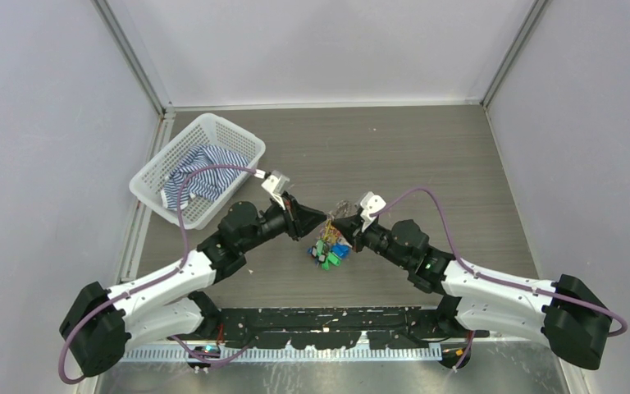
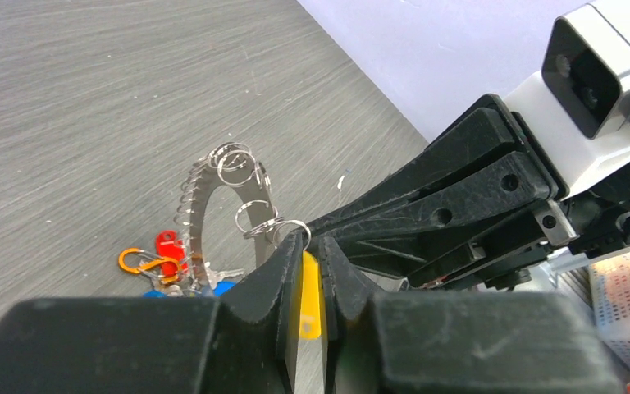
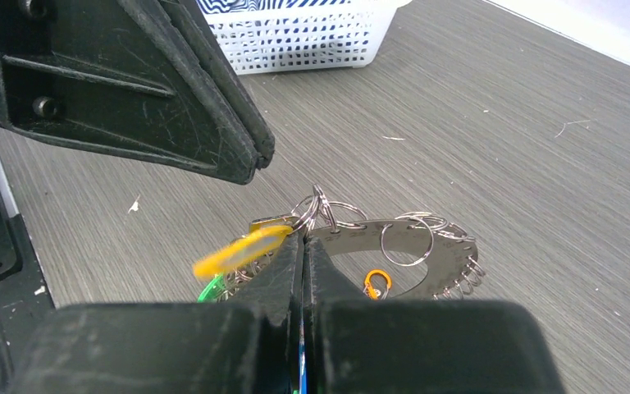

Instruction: Remove the keys from the keyring

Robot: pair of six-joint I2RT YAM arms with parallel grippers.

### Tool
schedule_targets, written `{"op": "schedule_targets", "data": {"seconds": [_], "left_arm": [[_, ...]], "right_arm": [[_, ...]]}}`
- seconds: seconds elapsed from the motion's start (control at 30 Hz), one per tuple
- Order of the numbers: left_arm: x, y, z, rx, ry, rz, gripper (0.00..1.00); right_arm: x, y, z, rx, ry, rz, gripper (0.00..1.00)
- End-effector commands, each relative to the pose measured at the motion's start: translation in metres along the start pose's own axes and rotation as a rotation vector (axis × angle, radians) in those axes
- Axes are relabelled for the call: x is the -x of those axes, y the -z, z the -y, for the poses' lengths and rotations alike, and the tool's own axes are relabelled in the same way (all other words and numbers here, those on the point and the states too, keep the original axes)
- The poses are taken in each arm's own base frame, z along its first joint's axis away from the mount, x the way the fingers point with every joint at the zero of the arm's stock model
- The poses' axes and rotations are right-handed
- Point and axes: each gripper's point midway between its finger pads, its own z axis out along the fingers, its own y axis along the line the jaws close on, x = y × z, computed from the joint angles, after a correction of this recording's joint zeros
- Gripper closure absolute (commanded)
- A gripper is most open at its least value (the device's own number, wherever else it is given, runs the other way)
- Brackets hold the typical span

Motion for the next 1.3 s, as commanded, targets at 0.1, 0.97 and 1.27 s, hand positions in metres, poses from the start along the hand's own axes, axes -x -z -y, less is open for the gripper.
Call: {"op": "schedule_targets", "data": {"seconds": [0.1, 0.97, 1.27], "left_arm": [[0.019, 0.000, 0.014, -0.012, -0.052, -0.021, 0.84], [0.008, 0.020, -0.029, 0.190, 0.354, 0.031, 0.79], [0.024, 0.045, -0.017, 0.092, 0.338, 0.111, 0.76]], "right_arm": [[0.052, -0.011, -0.003, -0.001, 0.060, 0.125, 0.99], [0.046, -0.006, -0.018, 0.058, 0.376, -0.377, 0.99], [0.049, -0.018, -0.025, 0.088, 0.454, -0.547, 0.99]]}}
